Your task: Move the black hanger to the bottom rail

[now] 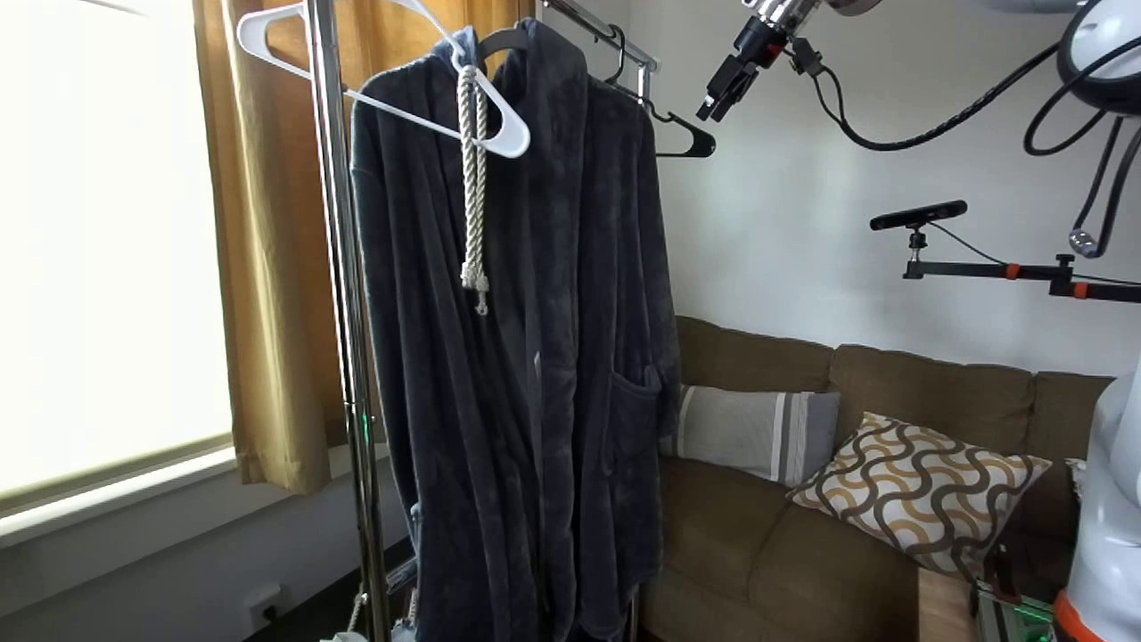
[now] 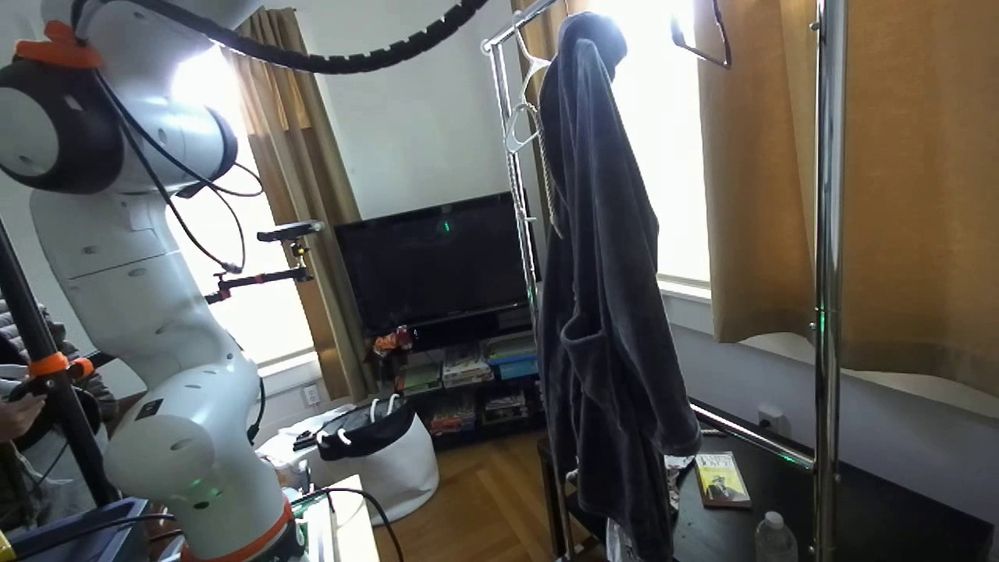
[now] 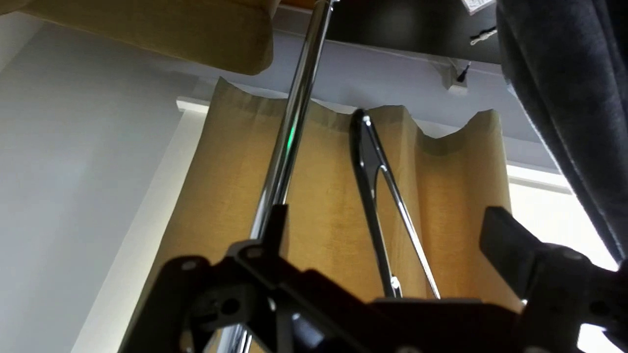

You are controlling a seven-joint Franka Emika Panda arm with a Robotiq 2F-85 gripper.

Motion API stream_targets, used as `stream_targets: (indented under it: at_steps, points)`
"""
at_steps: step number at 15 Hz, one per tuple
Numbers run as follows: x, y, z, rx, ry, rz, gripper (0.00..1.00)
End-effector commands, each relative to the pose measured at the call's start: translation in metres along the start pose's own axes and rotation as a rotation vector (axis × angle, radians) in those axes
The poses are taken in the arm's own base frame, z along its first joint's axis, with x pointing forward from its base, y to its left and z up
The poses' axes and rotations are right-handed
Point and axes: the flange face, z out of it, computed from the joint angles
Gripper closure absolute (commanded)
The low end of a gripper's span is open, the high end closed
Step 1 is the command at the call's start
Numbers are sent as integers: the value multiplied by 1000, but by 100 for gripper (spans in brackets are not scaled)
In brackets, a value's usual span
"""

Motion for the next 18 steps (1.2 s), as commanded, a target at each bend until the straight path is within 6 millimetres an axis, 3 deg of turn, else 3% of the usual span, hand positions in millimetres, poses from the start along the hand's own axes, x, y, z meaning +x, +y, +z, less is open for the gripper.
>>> stream_targets:
  at_steps: [1, 4, 6, 7, 8, 9, 11, 13, 14, 15, 16, 18]
  points:
    - [17, -1, 12, 67, -5, -16, 4]
    - [29, 3, 21, 91, 11, 0, 11]
    - [36, 3, 22, 117, 25, 10, 21]
    - [39, 3, 22, 124, 24, 14, 38]
    - [41, 2, 24, 135, 20, 7, 45]
    - [43, 2, 26, 149, 16, 6, 47]
    - [47, 1, 27, 166, 16, -1, 63]
    - [52, 1, 29, 176, 21, -6, 67]
    - [54, 1, 30, 179, 21, -10, 77]
    - [56, 2, 31, 181, 21, -12, 93]
    - [58, -1, 32, 180, 21, -19, 99]
    - [60, -1, 34, 181, 20, -22, 100]
